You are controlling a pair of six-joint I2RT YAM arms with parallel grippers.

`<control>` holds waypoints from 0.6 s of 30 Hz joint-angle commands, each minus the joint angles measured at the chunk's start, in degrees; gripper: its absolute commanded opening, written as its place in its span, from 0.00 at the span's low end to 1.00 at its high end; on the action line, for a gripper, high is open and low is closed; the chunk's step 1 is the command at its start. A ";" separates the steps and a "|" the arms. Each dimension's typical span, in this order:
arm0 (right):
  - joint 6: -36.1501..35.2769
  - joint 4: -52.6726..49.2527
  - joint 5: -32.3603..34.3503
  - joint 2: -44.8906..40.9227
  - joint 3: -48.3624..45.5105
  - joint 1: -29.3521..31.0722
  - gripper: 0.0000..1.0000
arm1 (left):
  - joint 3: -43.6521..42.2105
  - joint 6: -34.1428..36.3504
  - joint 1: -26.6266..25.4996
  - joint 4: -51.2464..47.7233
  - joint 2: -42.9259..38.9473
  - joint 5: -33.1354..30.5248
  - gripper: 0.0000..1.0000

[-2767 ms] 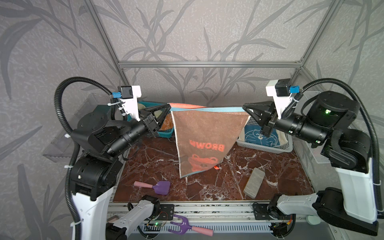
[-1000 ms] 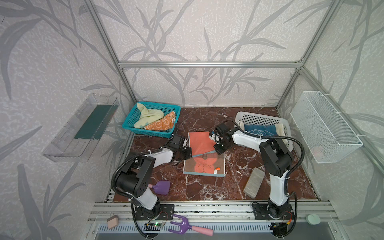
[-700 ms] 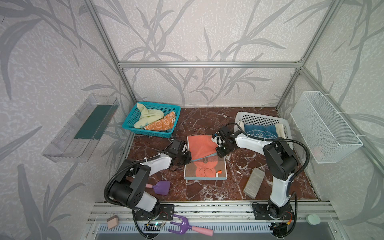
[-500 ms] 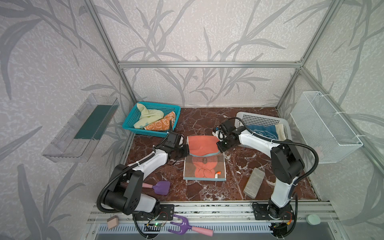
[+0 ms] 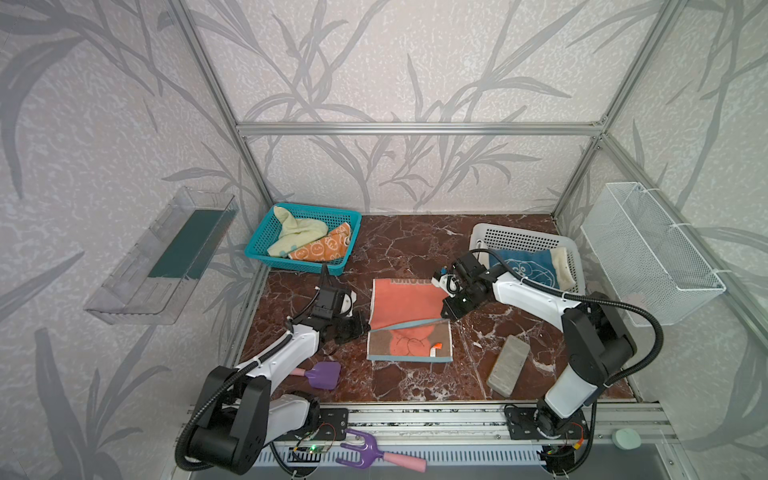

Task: Fold and stack the towels
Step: 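Fold the towel's far half toward the robot with both grippers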

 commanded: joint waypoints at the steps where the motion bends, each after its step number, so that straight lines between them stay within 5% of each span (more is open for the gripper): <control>1: 1.50 2.03 -1.11 -0.65 -2.73 -0.73 0.00 | -2.49 -1.51 0.64 3.00 0.37 -0.63 0.00; 18: -2.70 3.16 4.98 13.45 10.43 -3.75 0.00 | 1.79 -3.57 0.55 10.53 9.14 -1.63 0.00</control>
